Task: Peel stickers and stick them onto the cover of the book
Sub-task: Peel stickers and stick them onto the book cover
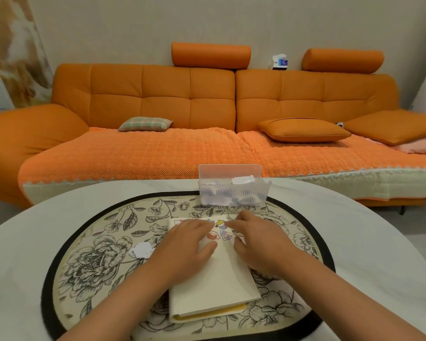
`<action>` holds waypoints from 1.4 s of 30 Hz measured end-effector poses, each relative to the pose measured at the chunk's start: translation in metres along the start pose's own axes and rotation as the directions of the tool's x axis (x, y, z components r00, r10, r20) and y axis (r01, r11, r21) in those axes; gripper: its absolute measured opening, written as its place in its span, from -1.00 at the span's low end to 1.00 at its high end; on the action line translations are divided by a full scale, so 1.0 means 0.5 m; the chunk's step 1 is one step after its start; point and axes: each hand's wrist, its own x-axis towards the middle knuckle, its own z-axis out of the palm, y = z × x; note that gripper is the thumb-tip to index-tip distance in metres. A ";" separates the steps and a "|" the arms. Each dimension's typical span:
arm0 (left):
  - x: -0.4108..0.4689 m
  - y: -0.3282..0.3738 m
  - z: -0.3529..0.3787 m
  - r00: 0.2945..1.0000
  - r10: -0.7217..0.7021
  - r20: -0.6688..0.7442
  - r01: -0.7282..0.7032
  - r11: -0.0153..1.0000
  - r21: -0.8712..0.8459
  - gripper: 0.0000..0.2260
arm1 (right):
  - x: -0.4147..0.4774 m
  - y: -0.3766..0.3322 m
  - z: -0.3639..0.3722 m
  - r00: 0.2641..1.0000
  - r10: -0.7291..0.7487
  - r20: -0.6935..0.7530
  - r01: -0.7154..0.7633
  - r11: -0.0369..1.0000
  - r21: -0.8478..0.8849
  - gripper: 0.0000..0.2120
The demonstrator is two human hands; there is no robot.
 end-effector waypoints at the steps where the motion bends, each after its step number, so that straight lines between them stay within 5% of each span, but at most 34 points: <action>1: -0.004 -0.007 -0.009 0.999 -0.012 -0.034 0.011 1.000 -0.012 -0.57 | 0.007 -0.012 -0.005 1.000 -0.006 -0.019 0.006 1.000 0.005 -0.58; 8: -0.067 -0.099 -0.083 0.978 -0.127 -0.168 0.145 0.984 0.101 -0.64 | 0.048 -0.141 -0.004 0.989 -0.150 -0.018 0.151 0.987 0.047 -0.61; 17: -0.126 -0.217 -0.093 0.979 -0.198 -0.041 0.201 0.972 0.121 -0.60 | 0.105 -0.273 0.063 0.943 -0.320 0.092 0.327 0.942 -0.073 -0.66; 21: -0.136 -0.229 -0.088 0.989 -0.149 -0.016 0.149 0.984 0.093 -0.62 | 0.127 -0.292 0.070 0.946 -0.276 0.173 0.301 0.943 -0.142 -0.67; 30: -0.136 -0.232 -0.087 0.998 -0.065 -0.029 0.067 0.994 0.089 -0.72 | 0.118 -0.296 0.083 0.949 -0.296 0.109 0.312 0.929 -0.196 -0.78; 42: -0.139 -0.223 -0.105 0.995 -0.098 -0.004 0.097 0.987 0.127 -0.75 | 0.112 -0.285 0.080 0.969 -0.224 0.101 0.228 0.973 -0.032 -0.73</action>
